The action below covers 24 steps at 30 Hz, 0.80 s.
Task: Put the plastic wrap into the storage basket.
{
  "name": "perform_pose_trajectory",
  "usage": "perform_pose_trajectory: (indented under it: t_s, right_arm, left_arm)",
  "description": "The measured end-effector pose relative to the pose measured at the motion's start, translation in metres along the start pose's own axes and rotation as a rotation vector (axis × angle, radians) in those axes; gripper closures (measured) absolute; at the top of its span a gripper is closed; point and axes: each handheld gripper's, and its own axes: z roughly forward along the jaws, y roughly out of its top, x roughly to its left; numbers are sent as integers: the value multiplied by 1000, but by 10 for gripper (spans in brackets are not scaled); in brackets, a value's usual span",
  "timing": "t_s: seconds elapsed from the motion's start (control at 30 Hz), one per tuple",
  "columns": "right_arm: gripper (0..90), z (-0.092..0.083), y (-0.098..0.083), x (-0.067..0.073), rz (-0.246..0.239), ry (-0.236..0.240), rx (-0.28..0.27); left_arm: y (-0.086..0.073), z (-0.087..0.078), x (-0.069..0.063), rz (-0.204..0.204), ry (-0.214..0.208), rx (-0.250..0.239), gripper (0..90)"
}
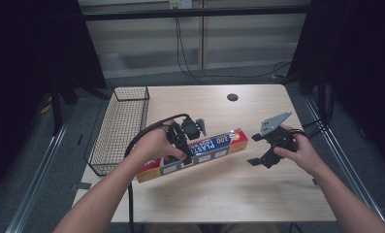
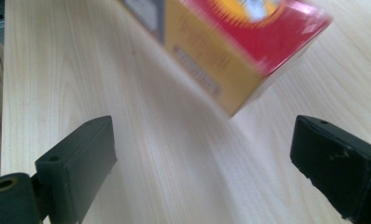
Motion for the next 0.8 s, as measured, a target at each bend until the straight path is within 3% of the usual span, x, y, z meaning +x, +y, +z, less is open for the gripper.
perform_pose_trajectory:
  t_s: [0.33, 0.4, 0.47, 0.53, 0.8]
  right_arm:
    - [64, 5, -4, 9, -2, 3, -2]
    - [65, 5, -5, 10, 0, -6, 0]
    - [65, 6, -6, 11, 7, -7, 1]
    - [65, 6, -7, 12, 14, -8, 4]
    - [65, 12, -10, 16, 35, -5, 7]
  left_arm:
    - [-14, -7, 15, -101, -3, -14, 439]
    - [-17, -10, 18, -99, 3, -2, 439]
    - [-20, -11, 20, -136, -3, -17, 439]
    - [-22, -13, 23, -125, 1, -5, 439]
    - [-26, -20, 28, -178, 9, -25, 438]
